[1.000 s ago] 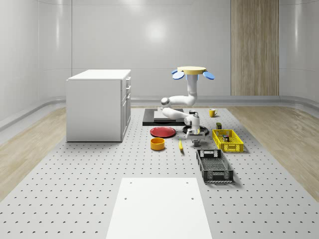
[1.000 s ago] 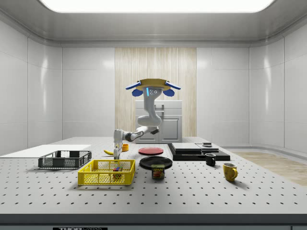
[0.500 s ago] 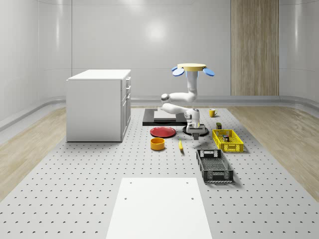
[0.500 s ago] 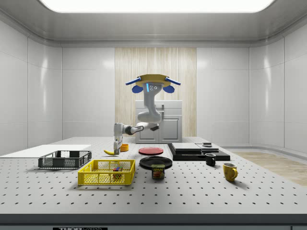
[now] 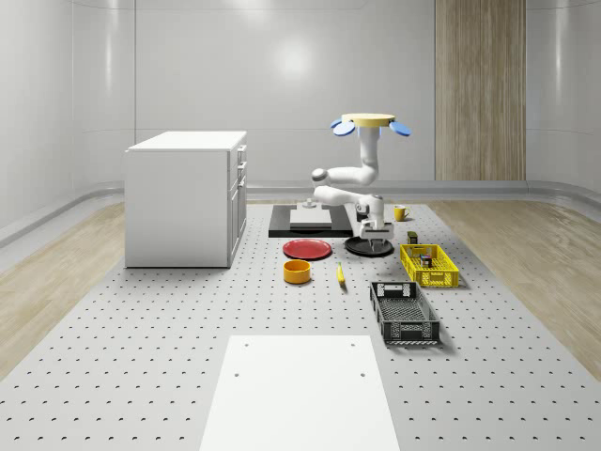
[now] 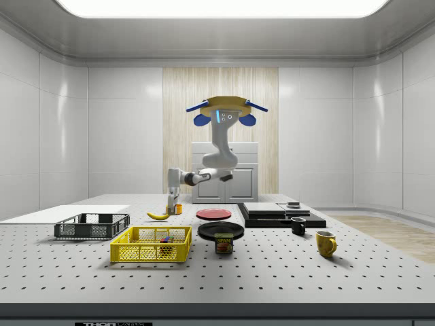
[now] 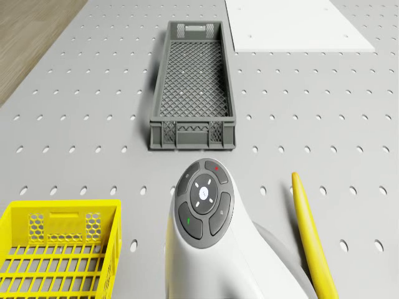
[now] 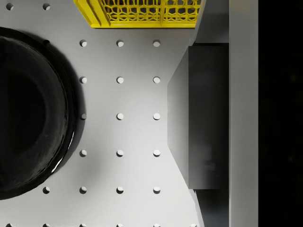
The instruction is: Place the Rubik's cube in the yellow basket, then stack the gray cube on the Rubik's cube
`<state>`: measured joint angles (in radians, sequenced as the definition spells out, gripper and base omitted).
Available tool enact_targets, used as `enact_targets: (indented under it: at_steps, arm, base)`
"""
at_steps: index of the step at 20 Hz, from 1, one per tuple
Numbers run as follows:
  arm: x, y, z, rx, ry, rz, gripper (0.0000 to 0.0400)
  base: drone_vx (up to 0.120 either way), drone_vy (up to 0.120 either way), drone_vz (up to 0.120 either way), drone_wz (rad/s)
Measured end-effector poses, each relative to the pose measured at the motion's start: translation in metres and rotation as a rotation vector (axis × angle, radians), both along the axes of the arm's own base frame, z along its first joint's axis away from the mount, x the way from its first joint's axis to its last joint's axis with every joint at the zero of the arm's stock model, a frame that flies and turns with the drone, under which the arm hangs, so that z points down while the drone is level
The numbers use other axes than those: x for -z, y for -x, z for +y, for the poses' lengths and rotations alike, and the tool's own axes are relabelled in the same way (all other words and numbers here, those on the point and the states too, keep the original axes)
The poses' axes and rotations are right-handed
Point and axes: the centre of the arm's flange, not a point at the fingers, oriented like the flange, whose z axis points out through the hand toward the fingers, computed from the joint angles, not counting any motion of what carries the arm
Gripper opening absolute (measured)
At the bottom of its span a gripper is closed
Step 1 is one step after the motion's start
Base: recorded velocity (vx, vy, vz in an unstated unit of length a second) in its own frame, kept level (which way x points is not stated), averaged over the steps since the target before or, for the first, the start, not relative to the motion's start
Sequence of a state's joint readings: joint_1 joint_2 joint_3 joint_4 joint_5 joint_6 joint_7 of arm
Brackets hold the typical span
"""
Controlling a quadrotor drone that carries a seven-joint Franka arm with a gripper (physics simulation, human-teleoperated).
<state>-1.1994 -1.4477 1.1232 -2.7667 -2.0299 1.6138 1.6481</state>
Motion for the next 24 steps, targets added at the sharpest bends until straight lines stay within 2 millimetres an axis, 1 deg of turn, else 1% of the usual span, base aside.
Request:
enact_targets:
  at_steps: [6,24]
  arm:
    - [0.0005,0.0,0.0,0.0,0.0,0.0,0.025]
    - [0.0007,0.0,0.0,0.0,0.0,0.0,0.025]
  base:
    - [-0.113,0.12,0.0,0.0]
    - [0.0,0.12,0.0,0.0]
